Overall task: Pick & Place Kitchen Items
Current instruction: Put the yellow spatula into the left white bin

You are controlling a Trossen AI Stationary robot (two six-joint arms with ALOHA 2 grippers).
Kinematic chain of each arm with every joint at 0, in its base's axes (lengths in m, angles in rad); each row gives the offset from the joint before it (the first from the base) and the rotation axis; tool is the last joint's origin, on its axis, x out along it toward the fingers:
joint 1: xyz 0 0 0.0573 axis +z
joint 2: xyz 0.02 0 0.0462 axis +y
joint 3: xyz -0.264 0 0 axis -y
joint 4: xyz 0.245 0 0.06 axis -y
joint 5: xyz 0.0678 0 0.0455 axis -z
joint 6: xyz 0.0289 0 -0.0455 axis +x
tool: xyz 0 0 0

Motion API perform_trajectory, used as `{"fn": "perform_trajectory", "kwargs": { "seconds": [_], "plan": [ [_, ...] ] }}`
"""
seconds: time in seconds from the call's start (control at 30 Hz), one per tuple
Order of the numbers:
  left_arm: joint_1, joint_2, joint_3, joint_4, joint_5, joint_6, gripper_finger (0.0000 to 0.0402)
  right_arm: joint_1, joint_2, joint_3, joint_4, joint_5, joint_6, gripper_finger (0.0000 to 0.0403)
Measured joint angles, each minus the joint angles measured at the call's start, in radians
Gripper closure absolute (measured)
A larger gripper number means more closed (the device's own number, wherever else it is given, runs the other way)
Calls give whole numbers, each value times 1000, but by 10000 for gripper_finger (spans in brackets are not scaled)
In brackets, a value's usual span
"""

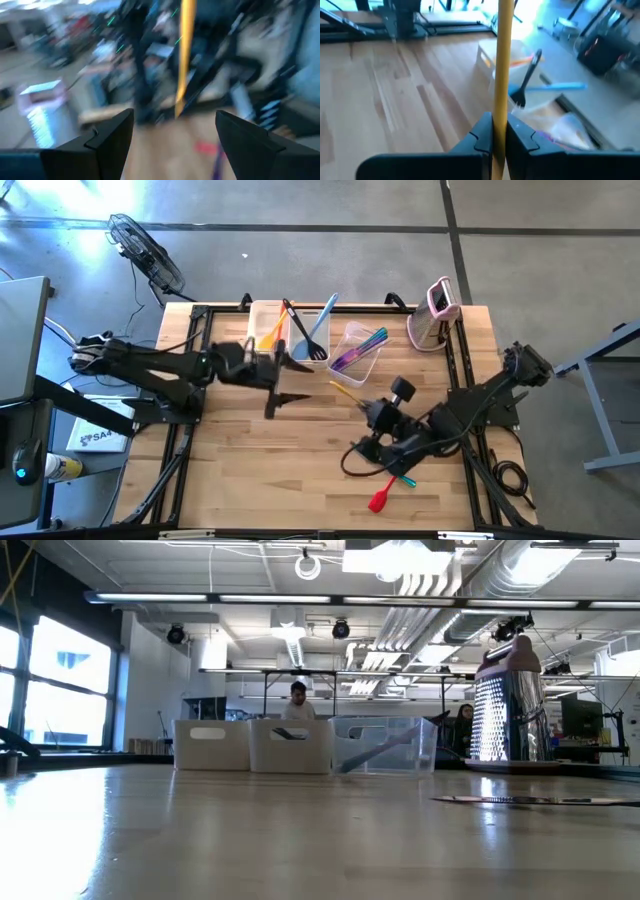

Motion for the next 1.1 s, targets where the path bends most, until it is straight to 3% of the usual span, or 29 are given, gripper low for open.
{"fn": "perform_trajectory", "kwargs": {
  "seconds": [0.1, 0.17, 0.3, 0.47, 0.77, 1.1],
  "plan": [
    [57, 0, 0, 107, 177, -56, 126, -7, 0, 0, 71, 23, -110, 388],
    [77, 9, 0, 156, 211, -72, 126, -17, 0, 0, 128, 35, -193, 388],
    [82, 31, -1, 169, 211, -45, 126, -49, 0, 0, 253, 24, -380, 388],
    [81, 79, -1, 239, 215, -11, 126, -112, 0, 0, 352, -110, -539, 388],
    [81, 95, 0, 317, 209, 42, 126, -218, 0, 0, 365, -235, -652, 388],
    [81, 94, 0, 328, 115, 55, 126, -294, 0, 0, 367, -338, -710, 388]
  ]
}}
